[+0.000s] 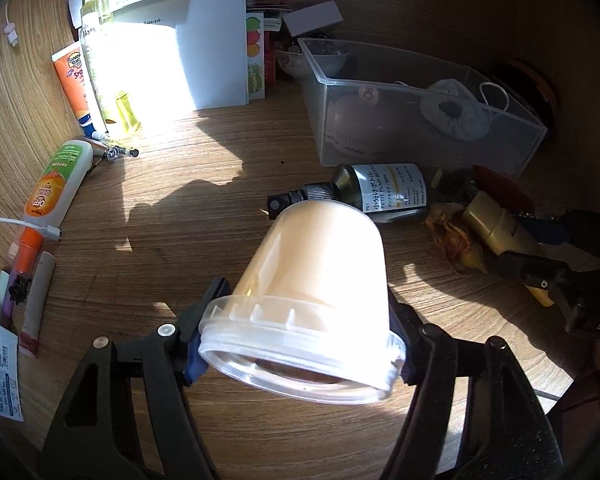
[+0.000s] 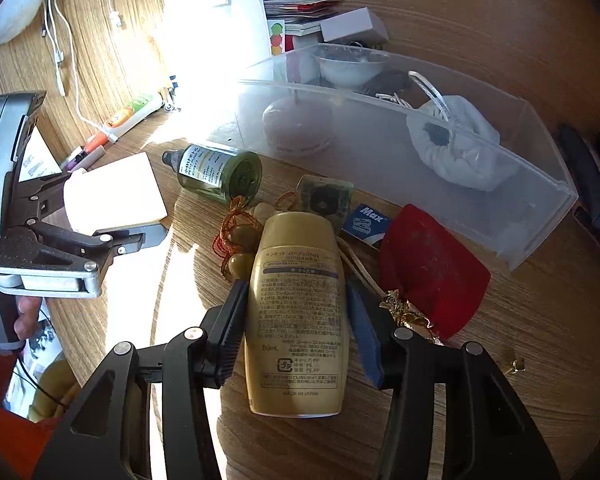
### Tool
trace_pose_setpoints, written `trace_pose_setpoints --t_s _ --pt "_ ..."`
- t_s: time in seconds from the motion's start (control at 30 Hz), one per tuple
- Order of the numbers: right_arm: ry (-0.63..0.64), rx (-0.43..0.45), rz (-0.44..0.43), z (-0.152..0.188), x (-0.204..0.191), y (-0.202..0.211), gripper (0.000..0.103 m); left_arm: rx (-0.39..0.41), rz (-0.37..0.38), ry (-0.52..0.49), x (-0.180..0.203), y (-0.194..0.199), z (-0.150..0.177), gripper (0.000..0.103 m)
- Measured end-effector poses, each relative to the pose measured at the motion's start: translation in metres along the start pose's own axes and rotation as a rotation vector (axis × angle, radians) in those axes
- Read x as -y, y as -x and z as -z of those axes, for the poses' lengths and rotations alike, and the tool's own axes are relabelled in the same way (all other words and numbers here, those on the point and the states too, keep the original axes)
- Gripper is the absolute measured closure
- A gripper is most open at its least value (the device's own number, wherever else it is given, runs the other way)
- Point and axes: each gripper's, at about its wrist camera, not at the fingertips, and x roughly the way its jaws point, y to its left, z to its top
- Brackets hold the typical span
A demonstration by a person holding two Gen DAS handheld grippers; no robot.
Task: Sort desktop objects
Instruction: 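Carry the cream tub with the left gripper toward the clear box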
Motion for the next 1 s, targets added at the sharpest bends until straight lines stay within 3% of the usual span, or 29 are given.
trace_pose_setpoints --t_s 0.33,0.57,1.0 --pt "-0.100 0.048 -0.069 -0.008 0.018 0.020 0.057 0.008 0.044 0.094 -0.009 0.006 -0.002 0.034" --pt "-0.109 0.077 -0.068 -0.013 0.024 0.033 0.057 0.056 0.053 0.091 -0.008 0.025 -0.010 0.034" --pt "-0.074 0.158 -0.023 -0.034 0.035 0.067 0.057 0.139 -0.002 0.032 0.008 0.049 -0.045 0.034"
